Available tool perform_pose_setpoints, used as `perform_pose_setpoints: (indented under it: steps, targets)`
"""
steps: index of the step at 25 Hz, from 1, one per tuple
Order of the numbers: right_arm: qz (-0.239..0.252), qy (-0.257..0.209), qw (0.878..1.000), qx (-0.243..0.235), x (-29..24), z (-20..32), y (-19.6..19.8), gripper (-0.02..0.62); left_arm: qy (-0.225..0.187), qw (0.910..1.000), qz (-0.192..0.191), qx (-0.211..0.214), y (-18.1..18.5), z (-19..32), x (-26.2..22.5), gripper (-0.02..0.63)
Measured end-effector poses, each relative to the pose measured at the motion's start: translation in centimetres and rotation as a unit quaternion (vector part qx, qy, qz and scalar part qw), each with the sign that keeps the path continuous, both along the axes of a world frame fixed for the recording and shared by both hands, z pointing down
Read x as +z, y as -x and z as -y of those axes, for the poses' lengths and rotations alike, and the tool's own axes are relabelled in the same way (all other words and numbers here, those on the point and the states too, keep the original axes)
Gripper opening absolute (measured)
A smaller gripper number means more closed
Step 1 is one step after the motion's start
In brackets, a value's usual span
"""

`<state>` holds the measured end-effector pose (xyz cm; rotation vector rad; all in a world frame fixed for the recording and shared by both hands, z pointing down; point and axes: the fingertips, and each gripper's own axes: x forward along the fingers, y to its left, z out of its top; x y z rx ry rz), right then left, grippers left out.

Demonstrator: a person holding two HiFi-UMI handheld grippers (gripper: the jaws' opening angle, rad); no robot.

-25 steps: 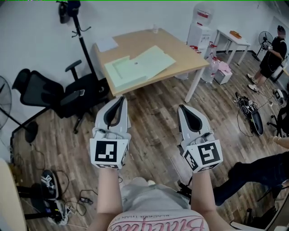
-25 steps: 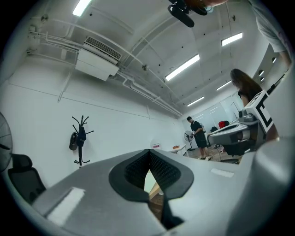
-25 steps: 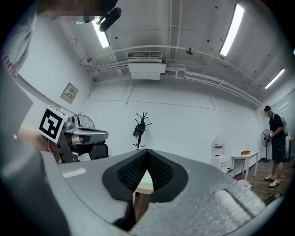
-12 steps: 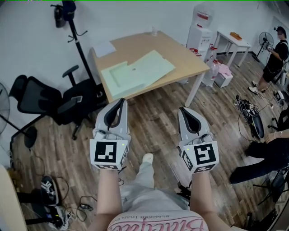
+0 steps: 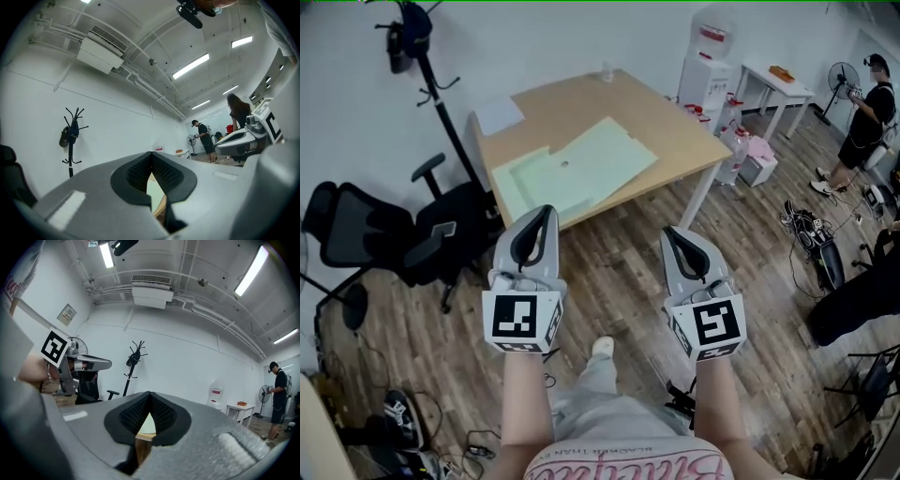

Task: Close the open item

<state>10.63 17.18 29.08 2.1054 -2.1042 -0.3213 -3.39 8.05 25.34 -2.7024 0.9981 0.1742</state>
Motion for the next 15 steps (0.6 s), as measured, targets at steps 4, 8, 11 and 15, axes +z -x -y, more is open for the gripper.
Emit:
perform_pose_setpoints:
  steps: [4,8,11,15]
  targets:
    - [0.001,0.004,1.0,0.007,-0.2,3.5,-1.8,0.003,0.009,1.0,-0.001,0.002,-1.5,3.8,0.2,0.011]
    - [0.001,0.009,1.0,0.014,-0.4,7.1,-3.6,0.003,0.013,0.9999,-0.001,0.002,-2.9,7.6,0.0,0.011]
    - [-0.006,0.014,1.0,0.021,-0.5,9.7,-4.8,0.003,0.014,0.9999,-0.002,0.005,-4.0,10.3,-0.2,0.011]
    - [-0.009,0.013,1.0,0.027,-0.8,13.0,-6.1,0.003,0.015,0.9998,-0.001,0.011,-5.4,13.7,-0.3,0.011]
